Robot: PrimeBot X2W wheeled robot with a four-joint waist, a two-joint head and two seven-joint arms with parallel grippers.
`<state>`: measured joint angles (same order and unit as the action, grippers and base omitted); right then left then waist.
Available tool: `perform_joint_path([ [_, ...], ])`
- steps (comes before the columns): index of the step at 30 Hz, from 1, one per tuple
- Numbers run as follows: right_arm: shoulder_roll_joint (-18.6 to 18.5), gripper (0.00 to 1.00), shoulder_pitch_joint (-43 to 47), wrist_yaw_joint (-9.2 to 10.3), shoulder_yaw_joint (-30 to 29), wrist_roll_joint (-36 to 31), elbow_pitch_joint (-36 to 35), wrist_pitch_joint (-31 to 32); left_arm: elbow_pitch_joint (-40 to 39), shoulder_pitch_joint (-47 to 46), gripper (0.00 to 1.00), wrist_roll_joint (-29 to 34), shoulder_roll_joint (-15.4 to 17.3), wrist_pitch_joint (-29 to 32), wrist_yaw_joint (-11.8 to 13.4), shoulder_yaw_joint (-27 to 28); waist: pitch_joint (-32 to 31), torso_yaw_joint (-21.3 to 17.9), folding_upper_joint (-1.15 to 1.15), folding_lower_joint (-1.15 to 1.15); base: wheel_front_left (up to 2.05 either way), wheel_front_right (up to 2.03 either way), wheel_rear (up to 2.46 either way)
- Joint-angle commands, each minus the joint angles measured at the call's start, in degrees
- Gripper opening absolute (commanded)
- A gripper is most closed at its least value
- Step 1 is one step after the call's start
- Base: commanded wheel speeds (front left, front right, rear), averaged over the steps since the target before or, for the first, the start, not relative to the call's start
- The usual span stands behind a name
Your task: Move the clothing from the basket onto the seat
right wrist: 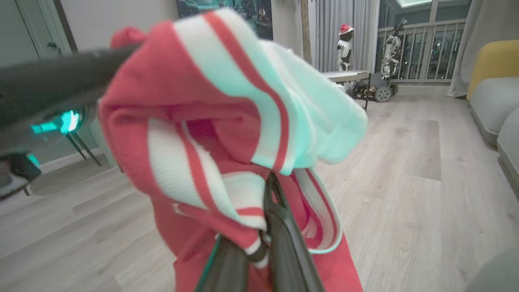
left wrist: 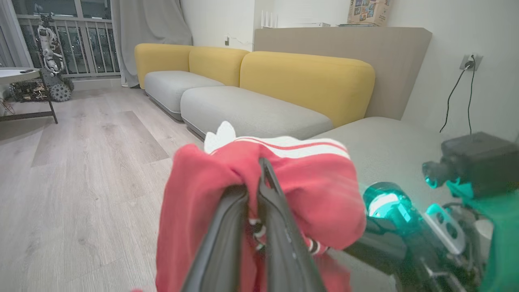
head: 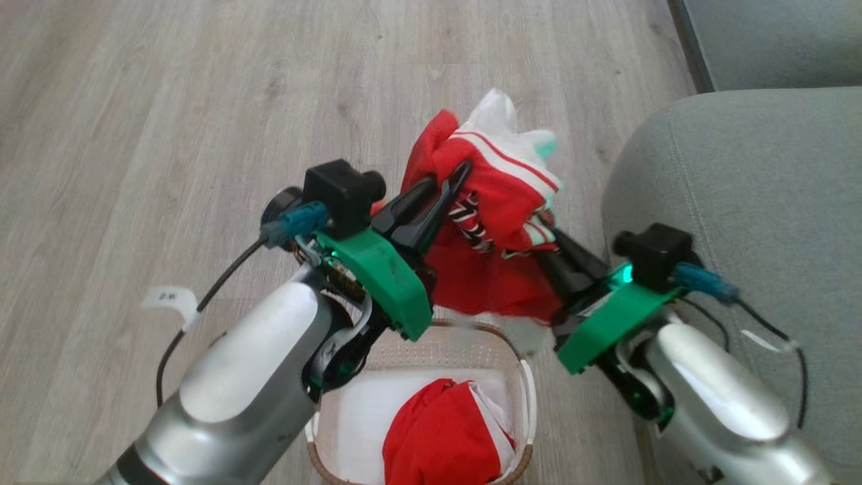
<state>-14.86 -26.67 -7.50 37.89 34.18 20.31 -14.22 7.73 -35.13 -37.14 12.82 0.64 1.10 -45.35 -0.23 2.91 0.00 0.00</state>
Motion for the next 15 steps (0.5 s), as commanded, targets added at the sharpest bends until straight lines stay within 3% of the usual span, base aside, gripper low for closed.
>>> perform_joint_path([
  [1,-0.2,0.00,1.6,0.01,-4.6,-2.4,-5.1,-0.8,-1.8,-1.2,0.07,-0.2,1.7,-0.7,0.6,2.9,0.2,-0.6,0.00,0.00,0.00,0.00,0.00],
  [2,-0.1,0.00,2.5,0.01,-6.5,-3.3,-6.4,-0.8,-2.0,-0.9,0.35,-0.2,1.9,-0.8,0.6,2.8,0.3,-0.9,0.00,0.00,0.00,0.00,0.00],
  [3,0.1,0.00,3.5,0.01,-8.4,-4.3,-7.8,-0.8,-2.3,-0.7,1.00,-0.2,1.9,-0.9,0.6,2.6,0.5,-1.2,0.00,0.00,0.00,0.00,0.00],
  [7,1.0,0.00,6.7,0.01,-15.1,-8.2,-12.2,-0.8,-3.5,0.6,1.00,-0.1,2.2,-1.2,0.9,2.1,1.3,-2.7,0.00,0.00,0.00,0.00,0.00],
  [15,0.5,0.00,9.0,0.01,-21.5,-11.7,-16.3,-0.8,-4.8,2.6,1.00,0.2,2.5,-2.2,0.9,0.9,2.9,-6.0,0.00,0.00,0.00,0.00,0.00],
])
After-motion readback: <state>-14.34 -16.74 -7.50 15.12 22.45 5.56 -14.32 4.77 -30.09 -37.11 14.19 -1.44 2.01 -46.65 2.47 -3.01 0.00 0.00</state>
